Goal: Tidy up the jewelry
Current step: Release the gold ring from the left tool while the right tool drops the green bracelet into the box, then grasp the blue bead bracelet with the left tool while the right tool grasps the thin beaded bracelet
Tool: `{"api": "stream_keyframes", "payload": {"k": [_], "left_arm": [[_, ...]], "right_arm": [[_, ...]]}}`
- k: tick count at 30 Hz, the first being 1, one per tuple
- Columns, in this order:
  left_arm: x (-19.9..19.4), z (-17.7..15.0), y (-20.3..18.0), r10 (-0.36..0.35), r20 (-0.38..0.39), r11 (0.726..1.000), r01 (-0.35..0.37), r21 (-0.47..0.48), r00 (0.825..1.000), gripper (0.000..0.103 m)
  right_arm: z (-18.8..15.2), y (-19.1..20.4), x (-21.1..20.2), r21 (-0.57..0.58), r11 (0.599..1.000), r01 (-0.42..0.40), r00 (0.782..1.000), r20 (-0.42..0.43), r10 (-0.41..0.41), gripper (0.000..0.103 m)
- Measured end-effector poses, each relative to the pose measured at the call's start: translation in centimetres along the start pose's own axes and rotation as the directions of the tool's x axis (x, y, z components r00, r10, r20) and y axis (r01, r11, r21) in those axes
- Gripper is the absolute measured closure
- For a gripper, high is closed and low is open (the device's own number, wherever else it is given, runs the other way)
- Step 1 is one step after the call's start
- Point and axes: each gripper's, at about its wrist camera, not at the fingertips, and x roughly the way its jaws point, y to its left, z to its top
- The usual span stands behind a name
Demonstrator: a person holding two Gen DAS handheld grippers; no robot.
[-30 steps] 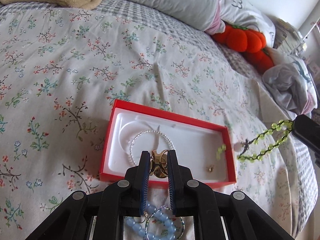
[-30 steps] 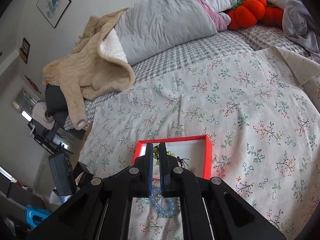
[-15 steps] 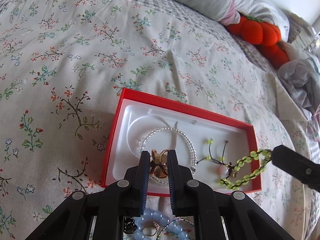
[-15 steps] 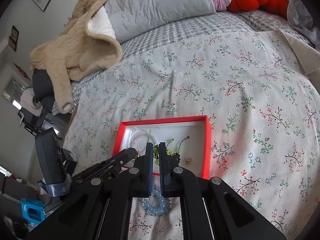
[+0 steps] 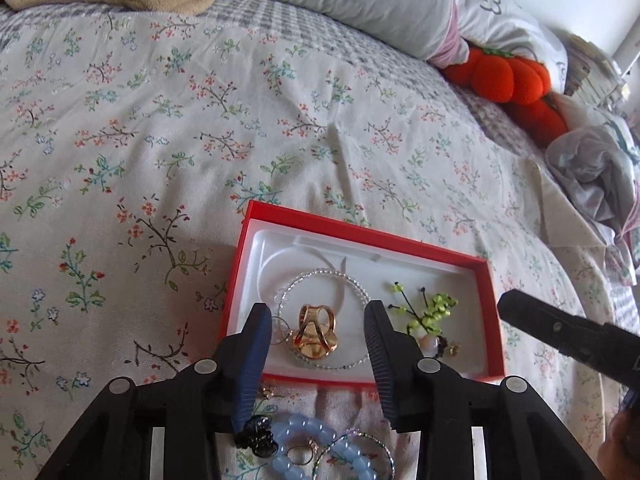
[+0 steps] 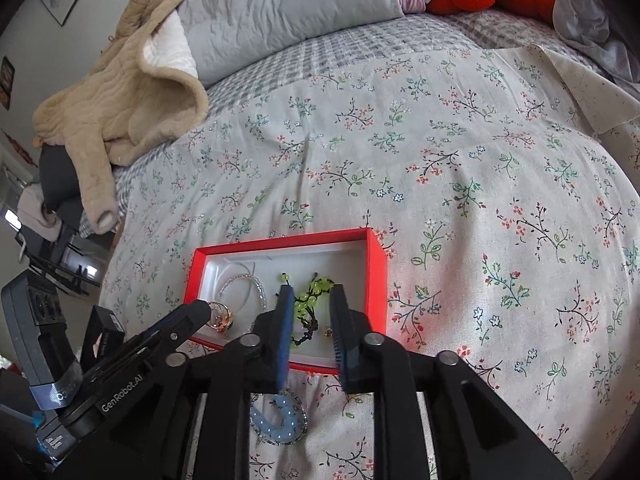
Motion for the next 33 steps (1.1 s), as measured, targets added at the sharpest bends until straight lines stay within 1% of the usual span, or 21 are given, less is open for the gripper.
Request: {"api": "stream_keyframes", "payload": {"k": [2, 3, 5, 7, 8, 10, 12, 16, 20, 23, 29, 33], "left_arm": [[-0.6, -0.3, -0.1, 0.008, -0.004, 1.000, -0.008, 0.012, 1.000, 0.059], [-0.9, -0.4, -0.1, 0.014, -0.008, 1.000, -0.014, 0.017, 1.000, 0.057], [-1.4, -0.7, 0.0, 0.024, -0.018, 0.999, -0.024, 0.024, 1.000, 0.053], [-1.9, -1.1, 0.1, 0.035, -0.032, 0.999, -0.034, 0.029, 0.999, 0.045], [-2.0, -1.2, 0.1, 0.046, -0.044, 0.998, -0.045, 0.031, 0.998, 0.042], [-2.3, -1.6, 0.4, 0.068, -0.062, 0.997, -0.066, 0.033, 0.996, 0.034], [-2.4, -2.1, 0.7, 0.093, -0.086, 0.995, -0.091, 0.030, 0.992, 0.029], [-2.4, -3.2, 1.3, 0.135, -0.133, 0.991, -0.133, 0.023, 0.982, 0.023], [-2.4, -4.0, 2.0, 0.163, -0.178, 0.986, -0.164, 0.010, 0.970, 0.021], [-2.4, -4.6, 2.3, 0.168, -0.201, 0.985, -0.172, -0.003, 0.965, 0.021], [-2.6, -5.3, 2.5, 0.175, -0.226, 0.984, -0.179, 0.003, 0.958, 0.021], [-2.1, -5.7, 2.7, 0.186, -0.250, 0.981, -0.192, 0.001, 0.950, 0.021]], "right_arm": [[-0.1, -0.1, -0.7, 0.012, 1.000, -0.015, 1.000, 0.006, 0.015, 0.059], [-0.2, -0.1, -1.0, 0.014, 1.000, -0.023, 1.000, 0.007, 0.022, 0.057], [-0.6, 0.3, -1.6, 0.008, 1.000, -0.026, 1.000, 0.004, 0.026, 0.057], [-1.0, 0.7, -2.0, -0.009, 1.000, -0.014, 1.000, -0.003, 0.014, 0.056], [-1.2, 0.9, -2.2, -0.017, 1.000, -0.004, 1.000, -0.010, 0.004, 0.055], [-1.8, 1.3, -2.3, -0.029, 1.000, 0.012, 1.000, -0.028, -0.013, 0.050], [-2.5, 1.5, -2.2, -0.035, 0.999, 0.025, 0.998, -0.050, -0.027, 0.045], [-4.0, 2.1, -1.9, -0.053, 0.997, 0.055, 0.992, -0.107, -0.060, 0.043], [-5.4, 2.3, -1.4, -0.063, 0.994, 0.092, 0.983, -0.155, -0.101, 0.042], [-6.4, 2.3, -0.9, -0.069, 0.991, 0.112, 0.974, -0.192, -0.123, 0.042], [-7.9, 2.2, -0.1, -0.075, 0.989, 0.128, 0.959, -0.243, -0.143, 0.042], [-8.0, 2.1, 0.9, -0.074, 0.989, 0.126, 0.956, -0.258, -0.141, 0.042]]}}
